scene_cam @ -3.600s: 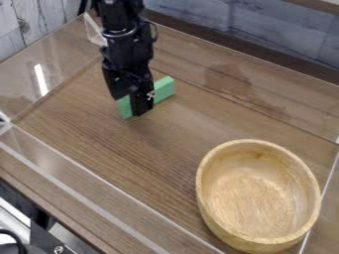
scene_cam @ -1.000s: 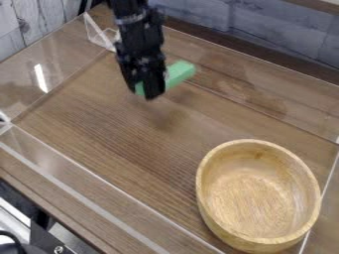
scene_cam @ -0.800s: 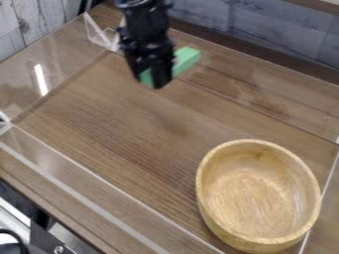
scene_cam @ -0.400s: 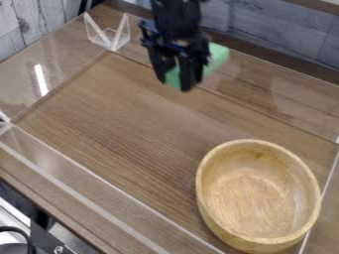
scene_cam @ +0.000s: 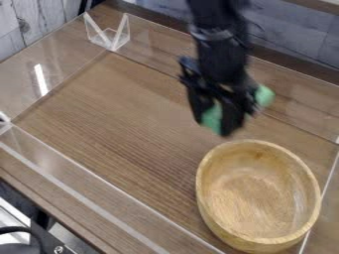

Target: Put green object into wooden bowl

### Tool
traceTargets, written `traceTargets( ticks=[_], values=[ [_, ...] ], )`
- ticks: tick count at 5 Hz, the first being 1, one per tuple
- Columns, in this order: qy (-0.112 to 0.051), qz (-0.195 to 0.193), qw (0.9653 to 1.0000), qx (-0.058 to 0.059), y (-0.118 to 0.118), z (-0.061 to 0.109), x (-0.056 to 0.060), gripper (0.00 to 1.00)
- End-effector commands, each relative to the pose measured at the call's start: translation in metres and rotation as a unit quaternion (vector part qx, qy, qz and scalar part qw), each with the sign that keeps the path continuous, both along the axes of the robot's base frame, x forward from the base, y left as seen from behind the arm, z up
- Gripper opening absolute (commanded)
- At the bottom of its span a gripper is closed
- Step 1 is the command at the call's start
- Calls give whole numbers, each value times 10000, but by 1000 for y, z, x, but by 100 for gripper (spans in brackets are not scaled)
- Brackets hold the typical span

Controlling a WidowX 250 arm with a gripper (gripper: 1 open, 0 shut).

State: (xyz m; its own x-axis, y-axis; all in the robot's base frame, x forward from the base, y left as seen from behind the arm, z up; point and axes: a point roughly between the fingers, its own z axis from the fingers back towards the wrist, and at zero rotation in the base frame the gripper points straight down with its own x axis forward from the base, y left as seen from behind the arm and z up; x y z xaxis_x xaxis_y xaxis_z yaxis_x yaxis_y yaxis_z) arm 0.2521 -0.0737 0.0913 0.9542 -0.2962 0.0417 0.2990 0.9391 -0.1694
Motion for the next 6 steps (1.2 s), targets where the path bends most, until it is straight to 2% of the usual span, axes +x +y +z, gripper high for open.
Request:
traceTargets(
  ticks=[1, 2, 3, 4, 6],
  values=[
    [-239, -45, 9997, -54, -39, -2, -11, 0],
    [-199, -126, 9997, -38, -68, -14, -28, 0],
    [-202, -530, 9983, 98, -73, -7, -42, 0],
    [-145, -866, 9960, 161, -73, -2, -49, 100],
    [-206, -850, 9955, 365, -59, -4, -57, 100]
  ],
)
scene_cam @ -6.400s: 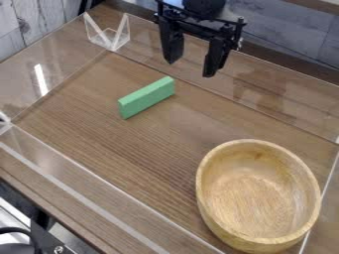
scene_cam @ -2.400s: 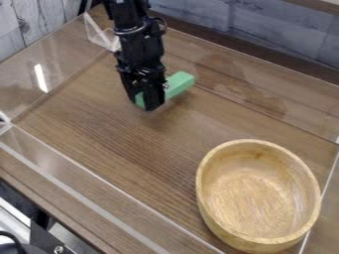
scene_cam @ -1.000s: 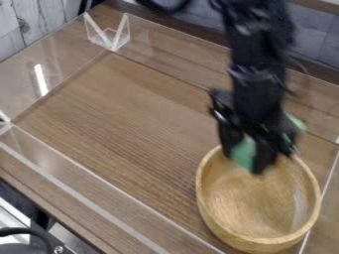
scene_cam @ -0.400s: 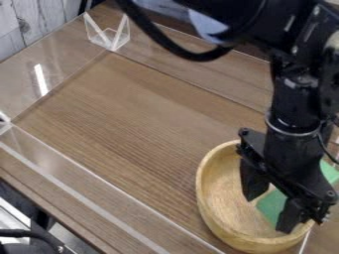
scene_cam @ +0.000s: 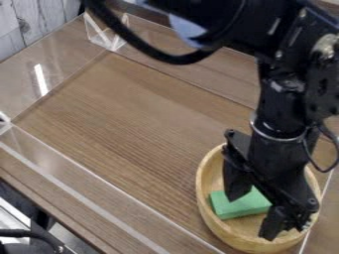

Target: Put green object into wooden bowl

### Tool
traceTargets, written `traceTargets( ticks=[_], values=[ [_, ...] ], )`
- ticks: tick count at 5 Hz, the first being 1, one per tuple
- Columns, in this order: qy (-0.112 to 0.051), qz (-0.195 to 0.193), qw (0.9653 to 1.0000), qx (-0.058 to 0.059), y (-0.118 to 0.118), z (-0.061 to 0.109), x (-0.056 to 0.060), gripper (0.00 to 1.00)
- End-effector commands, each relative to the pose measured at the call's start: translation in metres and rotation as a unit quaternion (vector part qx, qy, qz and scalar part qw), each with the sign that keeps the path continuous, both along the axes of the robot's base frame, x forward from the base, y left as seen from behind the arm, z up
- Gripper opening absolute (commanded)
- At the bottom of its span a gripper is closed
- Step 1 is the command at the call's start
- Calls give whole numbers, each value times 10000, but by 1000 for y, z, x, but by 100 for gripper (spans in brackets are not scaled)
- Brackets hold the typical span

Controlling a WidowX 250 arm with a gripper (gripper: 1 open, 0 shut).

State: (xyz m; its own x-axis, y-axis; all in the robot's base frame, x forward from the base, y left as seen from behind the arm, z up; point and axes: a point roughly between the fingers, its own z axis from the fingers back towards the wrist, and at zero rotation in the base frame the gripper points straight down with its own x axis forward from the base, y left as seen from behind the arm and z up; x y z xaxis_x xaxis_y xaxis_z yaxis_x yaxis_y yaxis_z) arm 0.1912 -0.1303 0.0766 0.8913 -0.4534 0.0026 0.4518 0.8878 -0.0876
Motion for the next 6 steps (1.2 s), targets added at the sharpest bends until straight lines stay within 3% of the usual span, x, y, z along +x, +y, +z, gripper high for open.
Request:
traceTargets(
  ticks=[1, 2, 4, 6],
  values=[
    [-297, -63, 9995, -100, 0, 9, 6, 100],
    [-339, -88, 9993, -111, 1, 6, 9, 100],
    [-405, -81, 9991, -123, 4, 9, 26, 100],
    [-431, -716, 9964, -118, -3, -2, 18, 100]
  ],
)
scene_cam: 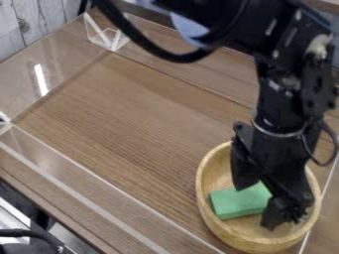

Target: Put green object into wooden bowl

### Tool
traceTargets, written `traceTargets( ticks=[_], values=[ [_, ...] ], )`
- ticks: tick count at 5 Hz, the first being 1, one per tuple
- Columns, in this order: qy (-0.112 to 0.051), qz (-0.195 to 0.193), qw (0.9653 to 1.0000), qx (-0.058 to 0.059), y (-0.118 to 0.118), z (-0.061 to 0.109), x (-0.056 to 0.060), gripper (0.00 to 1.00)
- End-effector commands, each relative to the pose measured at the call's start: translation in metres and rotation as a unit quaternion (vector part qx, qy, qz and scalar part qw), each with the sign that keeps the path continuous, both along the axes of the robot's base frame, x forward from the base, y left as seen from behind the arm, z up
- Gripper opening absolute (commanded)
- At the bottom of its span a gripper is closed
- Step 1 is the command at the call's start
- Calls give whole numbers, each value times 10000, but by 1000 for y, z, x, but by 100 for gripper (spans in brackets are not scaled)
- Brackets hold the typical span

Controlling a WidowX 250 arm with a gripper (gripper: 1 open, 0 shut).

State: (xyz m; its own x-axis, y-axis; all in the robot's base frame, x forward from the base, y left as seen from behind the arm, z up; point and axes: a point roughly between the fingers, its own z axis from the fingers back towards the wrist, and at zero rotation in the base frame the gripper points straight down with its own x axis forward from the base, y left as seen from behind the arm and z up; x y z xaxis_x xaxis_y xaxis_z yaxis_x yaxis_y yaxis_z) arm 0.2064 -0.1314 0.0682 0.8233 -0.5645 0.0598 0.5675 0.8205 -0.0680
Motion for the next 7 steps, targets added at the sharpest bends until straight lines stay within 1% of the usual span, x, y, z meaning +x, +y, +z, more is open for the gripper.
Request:
traceTargets(
  ticks=[1, 2, 3, 4, 5, 6, 7],
  values=[
    [-192, -45, 9998, -38, 2, 11, 5, 100],
    [-239, -23, 9997, -35, 7, 16, 6, 100],
    [-387, 372, 9986, -16, 23, 27, 12, 100],
    [-567, 1056, 9928, 21, 51, 44, 24, 100],
    [-662, 1654, 9839, 101, 74, 59, 35, 100],
    [-844, 2082, 9743, 164, 89, 70, 48, 100],
    [-988, 2575, 9608, 280, 94, 75, 59, 100]
  ],
)
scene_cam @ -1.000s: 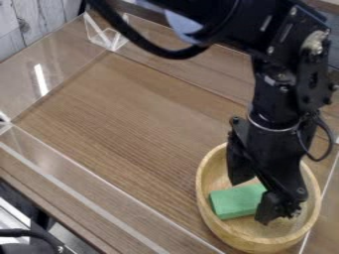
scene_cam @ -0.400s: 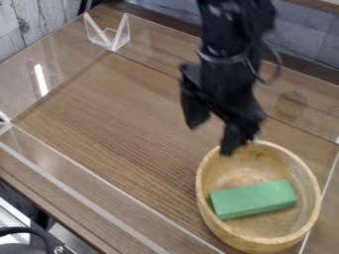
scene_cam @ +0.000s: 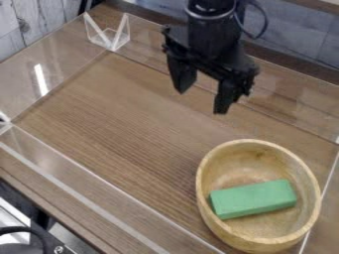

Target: Put green object into wooden bowl

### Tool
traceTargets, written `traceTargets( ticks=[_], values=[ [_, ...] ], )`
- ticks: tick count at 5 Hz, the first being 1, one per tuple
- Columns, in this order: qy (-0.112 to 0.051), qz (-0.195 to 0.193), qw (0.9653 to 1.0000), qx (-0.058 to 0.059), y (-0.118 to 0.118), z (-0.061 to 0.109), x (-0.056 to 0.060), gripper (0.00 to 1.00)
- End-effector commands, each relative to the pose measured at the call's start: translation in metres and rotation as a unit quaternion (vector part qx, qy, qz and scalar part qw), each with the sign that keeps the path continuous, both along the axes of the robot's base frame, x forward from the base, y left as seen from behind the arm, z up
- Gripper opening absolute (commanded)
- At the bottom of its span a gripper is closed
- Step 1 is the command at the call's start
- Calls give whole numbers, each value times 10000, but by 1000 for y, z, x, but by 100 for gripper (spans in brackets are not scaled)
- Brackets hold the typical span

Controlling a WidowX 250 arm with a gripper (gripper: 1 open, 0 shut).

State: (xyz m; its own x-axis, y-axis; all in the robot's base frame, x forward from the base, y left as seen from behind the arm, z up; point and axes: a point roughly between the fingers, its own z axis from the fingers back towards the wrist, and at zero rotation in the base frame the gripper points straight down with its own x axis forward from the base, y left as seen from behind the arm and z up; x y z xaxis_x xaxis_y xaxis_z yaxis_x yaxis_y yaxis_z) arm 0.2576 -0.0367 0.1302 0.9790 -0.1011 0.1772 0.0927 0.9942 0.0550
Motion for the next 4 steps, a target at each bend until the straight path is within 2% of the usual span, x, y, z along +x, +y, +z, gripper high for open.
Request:
traceTargets(
  ticks=[1, 3, 4],
  values=[
    [-355, 382, 9986, 50, -2, 12, 11, 100],
    [-518, 173, 9984, 115, 14, -3, 20, 100],
    [-600, 339, 9975, 143, 13, -6, 24, 100]
  ],
)
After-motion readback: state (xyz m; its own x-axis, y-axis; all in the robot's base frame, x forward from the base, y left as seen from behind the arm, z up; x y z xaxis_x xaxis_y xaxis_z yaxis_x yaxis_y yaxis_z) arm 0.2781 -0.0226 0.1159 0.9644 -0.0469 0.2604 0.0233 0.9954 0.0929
